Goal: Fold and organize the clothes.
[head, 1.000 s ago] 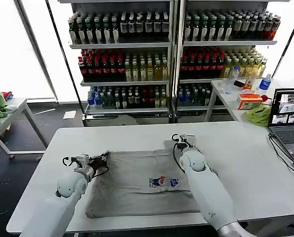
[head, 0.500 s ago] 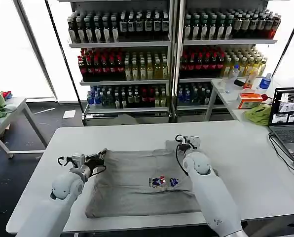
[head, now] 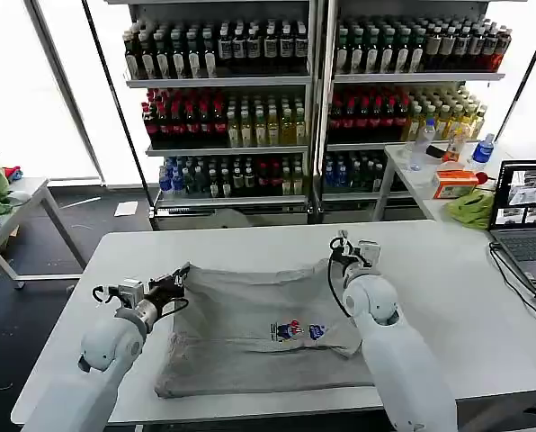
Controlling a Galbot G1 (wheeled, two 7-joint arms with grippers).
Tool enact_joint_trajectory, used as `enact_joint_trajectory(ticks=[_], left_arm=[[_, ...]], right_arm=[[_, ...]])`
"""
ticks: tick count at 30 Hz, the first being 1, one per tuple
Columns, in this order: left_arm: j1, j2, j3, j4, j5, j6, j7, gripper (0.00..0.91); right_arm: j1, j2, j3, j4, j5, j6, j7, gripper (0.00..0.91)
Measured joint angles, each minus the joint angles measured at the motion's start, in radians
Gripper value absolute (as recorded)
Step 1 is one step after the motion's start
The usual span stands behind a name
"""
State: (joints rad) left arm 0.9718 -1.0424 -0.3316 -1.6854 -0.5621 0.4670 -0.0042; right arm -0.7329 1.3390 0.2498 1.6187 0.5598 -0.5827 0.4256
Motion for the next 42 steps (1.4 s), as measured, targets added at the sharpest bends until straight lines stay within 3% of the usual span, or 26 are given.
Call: enact_joint_trajectory(ticks=[25, 42], left_arm=[[0.241, 0.006, -0.097, -0.219, 0.091, 0.004, 0.022, 0.0], [0.362, -0.01, -0.109, -0.237, 0.134, 0.003, 0.044, 0.0]], right_arm=[[-0.408, -0.064, 0.134, 0.466, 0.022, 0.004, 0.012, 0.0], [-0.669, -0.07, 0.169, 0.5, -0.029, 0.023, 0.045, 0.0]])
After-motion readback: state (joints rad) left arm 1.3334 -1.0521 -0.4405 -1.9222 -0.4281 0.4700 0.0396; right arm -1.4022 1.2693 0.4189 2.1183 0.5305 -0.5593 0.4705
